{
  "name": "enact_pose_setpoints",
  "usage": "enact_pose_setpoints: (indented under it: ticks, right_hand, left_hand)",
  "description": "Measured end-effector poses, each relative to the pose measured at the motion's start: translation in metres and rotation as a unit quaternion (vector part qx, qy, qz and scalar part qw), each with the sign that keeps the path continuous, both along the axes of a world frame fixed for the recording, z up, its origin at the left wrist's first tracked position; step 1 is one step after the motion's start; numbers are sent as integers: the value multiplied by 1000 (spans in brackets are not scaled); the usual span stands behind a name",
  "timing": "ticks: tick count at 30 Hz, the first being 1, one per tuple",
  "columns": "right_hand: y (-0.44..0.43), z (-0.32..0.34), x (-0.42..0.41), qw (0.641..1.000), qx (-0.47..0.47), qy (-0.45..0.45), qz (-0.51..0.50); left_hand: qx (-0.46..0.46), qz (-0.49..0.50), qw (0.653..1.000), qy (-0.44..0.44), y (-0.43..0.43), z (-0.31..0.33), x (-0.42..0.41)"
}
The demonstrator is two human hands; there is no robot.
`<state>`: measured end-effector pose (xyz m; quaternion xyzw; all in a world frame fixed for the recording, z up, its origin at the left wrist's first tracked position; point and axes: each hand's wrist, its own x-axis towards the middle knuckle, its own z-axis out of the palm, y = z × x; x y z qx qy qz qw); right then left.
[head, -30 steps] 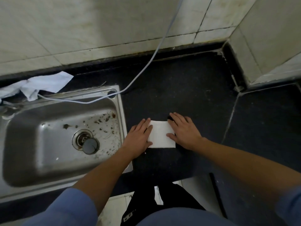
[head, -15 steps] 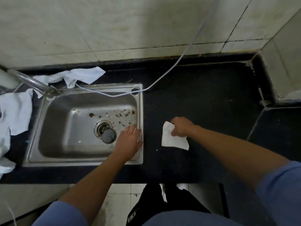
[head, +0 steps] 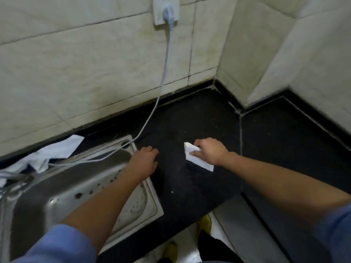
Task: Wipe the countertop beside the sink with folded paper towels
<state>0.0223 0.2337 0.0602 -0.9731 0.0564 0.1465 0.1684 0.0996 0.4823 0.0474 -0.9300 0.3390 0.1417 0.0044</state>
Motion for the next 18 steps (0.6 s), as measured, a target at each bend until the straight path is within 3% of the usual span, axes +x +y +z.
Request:
enact_pose_setpoints:
  ticks: [8, 18]
  right_hand:
    - [-20, 70, -134, 982, -151, -42, -109]
    - [-39, 126, -391, 903, -217, -49, -368]
  left_hand:
    - [-23, -231, 972, -42, -71, 65, -28]
    - [-77, -489, 863, -103, -215, 125, -212]
